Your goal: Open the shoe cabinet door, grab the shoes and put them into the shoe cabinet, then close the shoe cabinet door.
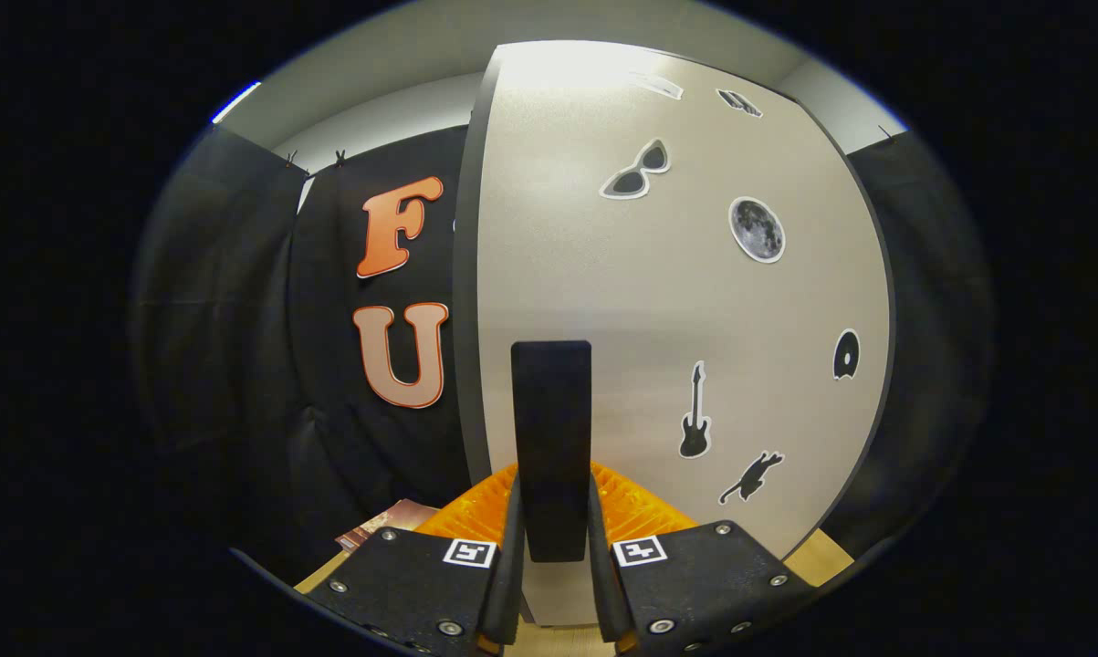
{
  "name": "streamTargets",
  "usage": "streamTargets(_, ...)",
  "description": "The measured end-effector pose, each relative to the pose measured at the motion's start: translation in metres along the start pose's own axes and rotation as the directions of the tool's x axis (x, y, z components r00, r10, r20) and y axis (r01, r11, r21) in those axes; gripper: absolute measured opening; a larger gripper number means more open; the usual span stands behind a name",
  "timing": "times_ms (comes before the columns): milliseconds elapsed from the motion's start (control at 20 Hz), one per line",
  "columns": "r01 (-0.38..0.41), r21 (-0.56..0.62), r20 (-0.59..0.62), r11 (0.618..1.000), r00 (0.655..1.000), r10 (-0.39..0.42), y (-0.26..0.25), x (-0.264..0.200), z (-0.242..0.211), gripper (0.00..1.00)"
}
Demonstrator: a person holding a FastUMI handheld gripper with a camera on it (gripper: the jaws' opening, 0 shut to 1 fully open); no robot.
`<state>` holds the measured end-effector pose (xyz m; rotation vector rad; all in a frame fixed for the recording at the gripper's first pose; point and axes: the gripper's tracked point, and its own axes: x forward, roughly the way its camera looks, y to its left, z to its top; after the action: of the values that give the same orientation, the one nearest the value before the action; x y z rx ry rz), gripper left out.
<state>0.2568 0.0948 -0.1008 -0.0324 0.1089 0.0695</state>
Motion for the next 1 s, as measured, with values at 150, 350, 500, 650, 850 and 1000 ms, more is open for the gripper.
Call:
streamTargets(150,-0.019,0.013,0.016,1.0,1.0,0.018,-0.003,-0.021,0.002,0.32)
streamTargets(350,-0.053,0.092,0.047,0.994,0.998,0.049,-0.017,-0.066,-0.001,0.3)
streamTargets(500,-0.061,0.098,0.032,0.993,0.998,0.058,-0.035,-0.101,-0.005,0.29)
streamTargets(650,-0.066,0.111,0.038,0.992,0.997,0.063,-0.056,-0.135,-0.006,0.29)
streamTargets(850,-0.064,0.126,0.056,0.99,0.997,0.057,-0.072,-0.15,-0.005,0.29)
streamTargets(1000,-0.061,0.13,0.063,0.99,0.997,0.053,-0.089,-0.165,-0.006,0.28)
